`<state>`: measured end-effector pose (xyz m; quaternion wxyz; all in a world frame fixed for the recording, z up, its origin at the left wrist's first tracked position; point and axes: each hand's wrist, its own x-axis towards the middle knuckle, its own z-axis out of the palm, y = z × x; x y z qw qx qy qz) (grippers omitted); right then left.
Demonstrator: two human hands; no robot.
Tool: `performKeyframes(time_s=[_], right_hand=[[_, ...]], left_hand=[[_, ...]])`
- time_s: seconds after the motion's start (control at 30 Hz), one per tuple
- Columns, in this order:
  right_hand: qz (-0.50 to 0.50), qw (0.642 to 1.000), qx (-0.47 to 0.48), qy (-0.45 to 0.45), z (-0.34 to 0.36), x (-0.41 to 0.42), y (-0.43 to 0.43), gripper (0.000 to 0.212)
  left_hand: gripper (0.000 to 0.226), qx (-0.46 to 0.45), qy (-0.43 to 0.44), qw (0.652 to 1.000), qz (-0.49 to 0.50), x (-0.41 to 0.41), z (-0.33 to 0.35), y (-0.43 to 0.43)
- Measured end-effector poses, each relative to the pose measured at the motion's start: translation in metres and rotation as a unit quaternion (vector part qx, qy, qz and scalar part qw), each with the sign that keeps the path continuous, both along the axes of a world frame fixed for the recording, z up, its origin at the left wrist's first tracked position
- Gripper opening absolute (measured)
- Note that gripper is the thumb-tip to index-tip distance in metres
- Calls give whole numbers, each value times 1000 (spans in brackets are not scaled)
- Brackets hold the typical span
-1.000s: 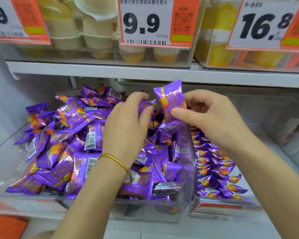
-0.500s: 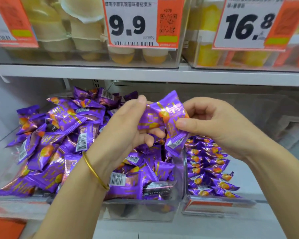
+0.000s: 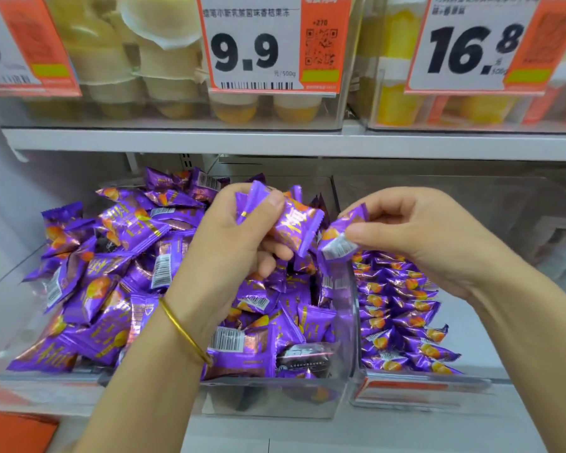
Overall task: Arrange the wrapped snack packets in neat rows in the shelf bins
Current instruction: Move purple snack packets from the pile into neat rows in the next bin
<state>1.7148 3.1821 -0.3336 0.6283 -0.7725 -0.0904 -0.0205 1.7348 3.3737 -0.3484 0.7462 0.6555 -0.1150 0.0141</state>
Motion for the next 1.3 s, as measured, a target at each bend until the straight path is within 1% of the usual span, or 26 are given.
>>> performKeyframes(time_s=[0.13,0.23,0.3,0.33,0.37,0.43,0.47,0.53,0.57,0.63,0.67,0.73,0.83,0.9,0.93,1.03,1.07,1.17,1.3], right_hand=[[-28,998,61,-9,1,-2,-2,21],[-16,986,164,-35,1,-3,2,24],[-8,977,203,-65,1,-4,8,31],[-10,975,205,-80,-1,-4,12,32],[-15,974,204,-94,-3,-4,16,28],[-35,973,192,-124,-8,-2,23,13],[-45,975,170,-138,-11,-1,24,12],[-42,979,129,-151,-13,-1,24,13],[-32,980,125,-151,-14,-1,24,16],[-22,980,129,-153,-15,-2,24,24],[-26,979,129,-158,-15,-2,24,27],[-39,979,112,-168,-16,-3,26,34],[-66,983,32,-171,-17,-4,24,44],[-70,985,-20,-157,-15,-5,16,49],[-48,989,-24,-139,-13,-6,12,53],[70,994,49,-71,-9,-10,-2,56],[89,992,63,-62,-9,-11,-5,56],[111,988,87,-54,-11,-13,-15,64],[100,989,87,-60,-12,-17,-23,65]], left_hand=[[9,-37,23,999,11,1,-2,1],[8,-58,42,997,-21,-1,-3,-2],[12,-64,49,996,-48,-2,-3,-3],[13,-66,50,995,-59,-2,-3,-4],[14,-69,54,994,-70,-3,-3,-5],[15,-85,69,990,-90,-4,-2,-6],[16,-99,79,987,-98,-4,-1,-7],[23,-130,104,979,-118,-4,0,-5],[29,-140,116,975,-130,-3,1,-4],[47,-138,125,971,-151,-4,3,-5],[54,-130,115,972,-157,-5,3,-6],[51,-108,71,981,-146,-8,2,-10],[41,-61,15,991,-118,-6,-5,-10],[42,-19,-14,993,-117,-3,-9,-7],[45,-4,-22,993,-120,-3,-9,-6],[43,8,-50,989,-142,-5,-9,-10],[41,11,-62,986,-154,-6,-9,-12],[35,9,-89,983,-160,-7,-10,-20],[36,31,-123,981,-147,-8,-10,-33]])
